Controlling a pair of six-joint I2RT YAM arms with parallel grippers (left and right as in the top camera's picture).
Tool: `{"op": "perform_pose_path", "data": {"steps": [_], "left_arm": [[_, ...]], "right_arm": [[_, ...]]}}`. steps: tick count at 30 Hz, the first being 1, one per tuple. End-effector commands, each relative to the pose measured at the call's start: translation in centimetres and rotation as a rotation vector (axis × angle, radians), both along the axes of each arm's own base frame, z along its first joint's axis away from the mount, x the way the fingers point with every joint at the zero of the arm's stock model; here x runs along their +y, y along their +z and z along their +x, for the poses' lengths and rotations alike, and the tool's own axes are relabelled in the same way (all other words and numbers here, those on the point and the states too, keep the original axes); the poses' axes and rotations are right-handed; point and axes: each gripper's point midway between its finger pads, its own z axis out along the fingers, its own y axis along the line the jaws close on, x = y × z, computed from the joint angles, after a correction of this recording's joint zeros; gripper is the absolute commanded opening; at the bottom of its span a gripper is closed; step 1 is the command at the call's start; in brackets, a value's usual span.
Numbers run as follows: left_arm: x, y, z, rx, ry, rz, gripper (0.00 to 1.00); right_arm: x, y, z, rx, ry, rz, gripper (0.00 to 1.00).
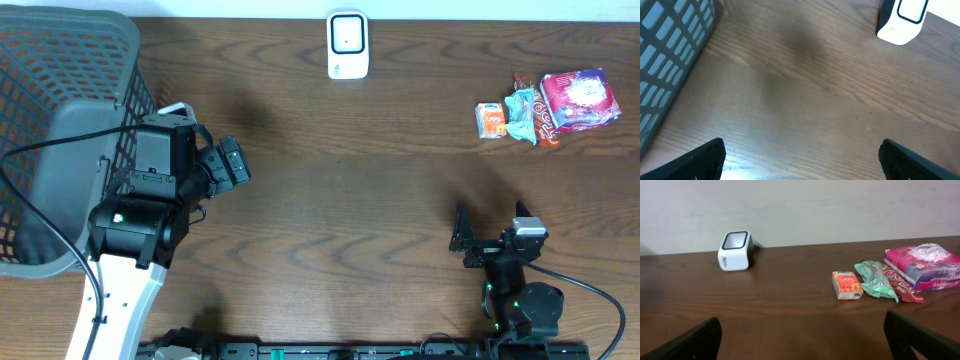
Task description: Scan the item barcode
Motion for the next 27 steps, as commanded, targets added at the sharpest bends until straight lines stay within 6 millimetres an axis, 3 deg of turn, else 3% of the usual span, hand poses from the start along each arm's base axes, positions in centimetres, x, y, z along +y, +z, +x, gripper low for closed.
{"op": "perform_pose_path", "data": {"steps": [1, 27], "left_arm": [[0.21, 0.21, 0.10, -0.005, -0.002, 0.012, 0.98], [0.54, -0.04, 0.18, 0.002, 0.010, 0.029, 0.98]], "right_arm": [[-0.07, -0.03, -0.03, -0.002, -0.001, -0.017, 0.99], [-0.07, -0.03, -0.03, -0.002, -0.001, -0.017, 0.99]]}}
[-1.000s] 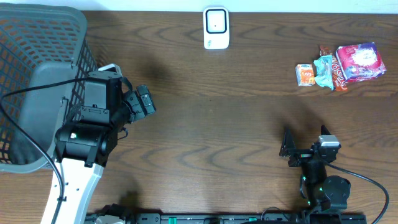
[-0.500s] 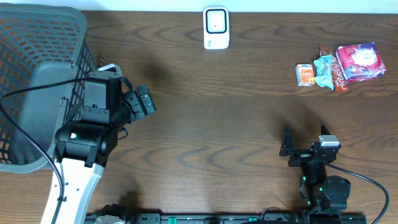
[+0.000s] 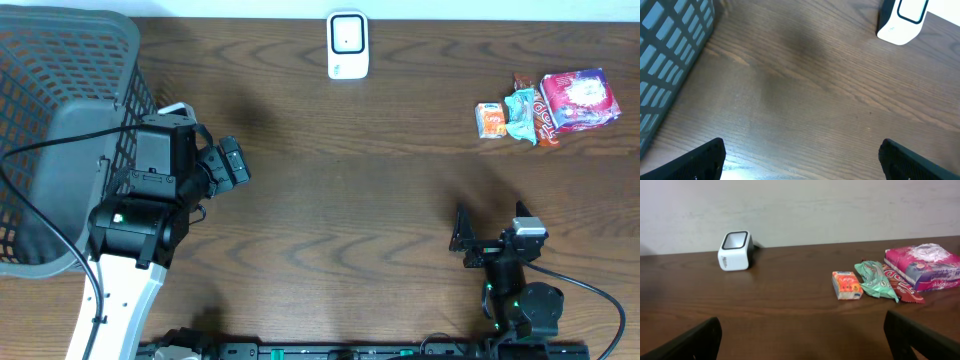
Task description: Scan the item barcode
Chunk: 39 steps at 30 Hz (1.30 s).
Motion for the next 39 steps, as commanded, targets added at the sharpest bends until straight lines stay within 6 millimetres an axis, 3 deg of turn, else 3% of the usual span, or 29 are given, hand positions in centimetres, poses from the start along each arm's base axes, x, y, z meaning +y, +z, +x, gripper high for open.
{"op": "perform_pose_path", "data": {"steps": [1, 6, 11, 18, 25, 31, 39], "left_arm": [[0.5, 0.0, 0.1, 0.001, 0.010, 0.028, 0.98], [0.7, 0.4, -0.7, -0.020, 0.008, 0.025, 0.98], [1.0, -1.5, -2.8, -0.014, -0.036, 0.065, 0.98], [0.4, -2.8, -3.5, -0.235, -0.154, 0.103, 0.98], [0.4, -2.5, -4.6, -0.540, -0.158, 0.089, 0.98], [0.7, -2.8, -6.3, -0.648, -0.163, 0.102, 0.98], [0.8, -1.1, -7.1, -0.768, -0.170, 0.128, 0.98]], "right_arm": [[-0.1, 0.0, 0.0, -0.002, -0.002, -0.016, 0.99], [-0.1, 0.0, 0.0, -0.002, -0.002, -0.016, 0.99], [-0.1, 0.0, 0.0, -0.002, -0.002, -0.016, 0.99], [-0.1, 0.0, 0.0, -0.002, -0.002, -0.016, 0.99], [-0.1, 0.0, 0.0, -0.003, -0.002, -0.016, 0.99], [-0.1, 0.0, 0.0, -0.002, -0.002, -0.016, 0.99], [-0.1, 0.0, 0.0, -0.003, -0.002, -0.016, 0.99]]}}
